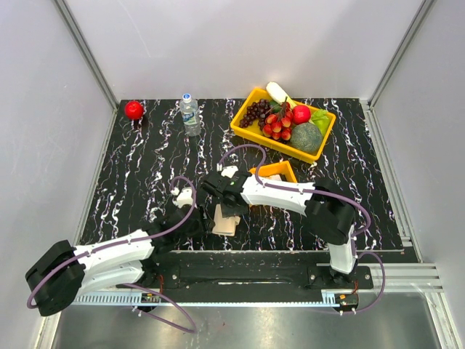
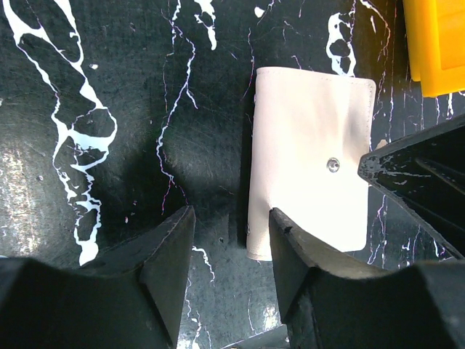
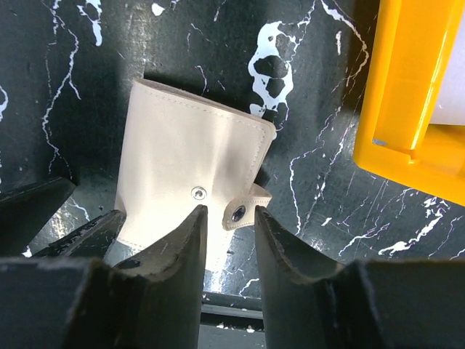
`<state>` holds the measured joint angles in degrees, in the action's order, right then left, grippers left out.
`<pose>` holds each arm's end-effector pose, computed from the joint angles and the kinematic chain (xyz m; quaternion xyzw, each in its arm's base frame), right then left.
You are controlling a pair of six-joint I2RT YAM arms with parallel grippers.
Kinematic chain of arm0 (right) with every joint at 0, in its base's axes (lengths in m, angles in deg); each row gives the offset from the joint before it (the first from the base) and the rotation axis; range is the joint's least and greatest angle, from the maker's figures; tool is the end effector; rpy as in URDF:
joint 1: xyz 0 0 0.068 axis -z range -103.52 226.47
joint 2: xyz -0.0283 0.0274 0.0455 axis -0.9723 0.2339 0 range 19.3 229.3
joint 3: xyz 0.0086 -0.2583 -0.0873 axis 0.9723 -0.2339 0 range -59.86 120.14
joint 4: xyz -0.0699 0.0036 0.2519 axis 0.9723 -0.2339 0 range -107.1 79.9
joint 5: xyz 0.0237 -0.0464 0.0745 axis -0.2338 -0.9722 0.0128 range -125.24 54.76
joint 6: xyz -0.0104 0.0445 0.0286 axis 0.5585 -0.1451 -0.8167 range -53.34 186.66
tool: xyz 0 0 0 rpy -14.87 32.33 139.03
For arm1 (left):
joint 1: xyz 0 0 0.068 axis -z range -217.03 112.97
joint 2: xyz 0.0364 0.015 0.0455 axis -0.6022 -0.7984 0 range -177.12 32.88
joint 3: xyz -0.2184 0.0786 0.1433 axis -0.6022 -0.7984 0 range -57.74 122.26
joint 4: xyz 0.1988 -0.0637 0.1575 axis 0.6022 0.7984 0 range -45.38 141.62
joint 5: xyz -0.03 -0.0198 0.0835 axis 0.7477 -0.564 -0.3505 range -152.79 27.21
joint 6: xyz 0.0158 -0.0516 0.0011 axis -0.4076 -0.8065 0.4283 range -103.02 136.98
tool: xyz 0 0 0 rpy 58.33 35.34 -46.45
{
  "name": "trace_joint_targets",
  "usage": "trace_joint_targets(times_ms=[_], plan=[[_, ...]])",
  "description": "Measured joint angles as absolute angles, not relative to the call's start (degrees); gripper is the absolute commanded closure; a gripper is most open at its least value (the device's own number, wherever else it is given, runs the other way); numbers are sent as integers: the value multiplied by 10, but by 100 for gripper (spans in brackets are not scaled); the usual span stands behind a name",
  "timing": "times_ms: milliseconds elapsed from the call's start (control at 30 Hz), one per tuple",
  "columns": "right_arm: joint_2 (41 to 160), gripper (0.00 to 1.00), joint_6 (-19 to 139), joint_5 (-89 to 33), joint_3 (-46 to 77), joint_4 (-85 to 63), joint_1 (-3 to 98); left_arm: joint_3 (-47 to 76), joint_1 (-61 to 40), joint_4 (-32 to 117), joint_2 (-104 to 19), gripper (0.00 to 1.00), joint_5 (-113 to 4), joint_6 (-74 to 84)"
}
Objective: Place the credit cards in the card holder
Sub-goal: Close the card holder at the center of the board.
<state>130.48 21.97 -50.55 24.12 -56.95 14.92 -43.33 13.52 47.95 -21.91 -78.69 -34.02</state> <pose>0.1943 0.3389 0.1969 -0.1256 0.9736 0.0308 0.1881 0.1167 -0.1262 0.1414 -0.0580 0.9104 -0.2211 0.3447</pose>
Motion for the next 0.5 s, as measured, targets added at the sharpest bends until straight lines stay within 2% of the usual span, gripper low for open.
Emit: trace_joint_targets(times_ms=[167,500], plan=[[1310,67,219,-506,241,-573,149,-433,135,479,-219,50,-786,-339],[1310,68,218,-509,241,-577,149,-433,132,479,-219,50,-784,-338]])
